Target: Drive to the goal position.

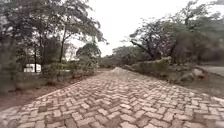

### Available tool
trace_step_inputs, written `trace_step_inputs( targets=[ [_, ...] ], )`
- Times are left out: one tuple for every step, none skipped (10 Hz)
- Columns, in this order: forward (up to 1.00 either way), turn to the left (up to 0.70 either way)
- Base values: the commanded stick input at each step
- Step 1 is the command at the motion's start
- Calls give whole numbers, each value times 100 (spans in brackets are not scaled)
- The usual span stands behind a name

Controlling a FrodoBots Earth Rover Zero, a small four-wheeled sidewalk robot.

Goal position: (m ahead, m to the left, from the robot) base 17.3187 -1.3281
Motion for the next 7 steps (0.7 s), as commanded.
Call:
trace_step_inputs(
  targets=[
    [70,0],
    [70,-6],
    [70,-24],
    [70,-35],
    [70,-35],
    [70,-35],
    [70,-35]
  ],
)
